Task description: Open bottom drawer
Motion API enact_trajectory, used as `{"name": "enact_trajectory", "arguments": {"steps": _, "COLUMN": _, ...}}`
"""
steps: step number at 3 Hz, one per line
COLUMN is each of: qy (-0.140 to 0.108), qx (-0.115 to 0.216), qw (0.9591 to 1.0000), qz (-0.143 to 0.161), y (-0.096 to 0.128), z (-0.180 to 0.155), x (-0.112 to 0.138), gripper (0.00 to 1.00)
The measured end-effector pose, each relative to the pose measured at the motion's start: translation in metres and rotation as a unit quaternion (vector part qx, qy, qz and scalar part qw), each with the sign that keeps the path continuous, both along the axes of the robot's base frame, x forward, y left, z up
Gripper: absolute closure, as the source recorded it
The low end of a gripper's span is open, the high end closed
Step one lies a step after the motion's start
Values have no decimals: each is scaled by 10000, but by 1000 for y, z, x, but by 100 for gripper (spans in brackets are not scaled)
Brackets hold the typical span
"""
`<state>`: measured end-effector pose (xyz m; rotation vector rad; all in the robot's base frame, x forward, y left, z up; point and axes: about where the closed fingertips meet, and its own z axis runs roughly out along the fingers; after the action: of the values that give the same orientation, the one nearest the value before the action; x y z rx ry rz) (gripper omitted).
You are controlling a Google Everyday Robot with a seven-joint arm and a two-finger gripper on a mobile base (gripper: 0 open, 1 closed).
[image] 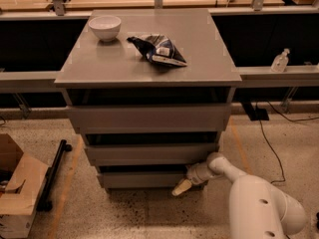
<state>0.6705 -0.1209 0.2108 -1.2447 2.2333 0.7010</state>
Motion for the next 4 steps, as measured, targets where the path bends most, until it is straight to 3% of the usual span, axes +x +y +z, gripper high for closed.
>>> {"name": "enact_trajectory", "arguments": {"steps": 1, "qy": 529, "qx": -36, "qw": 9984, "qz": -208, "y": -4, "z": -20, "x": -37, "gripper": 0}}
{"name": "enact_trajectory", "arguments": {"steps": 4, "qy": 639, "qx": -41, "qw": 9976, "qz": -266, "y": -5, "z": -15, "x": -46, "gripper": 0}}
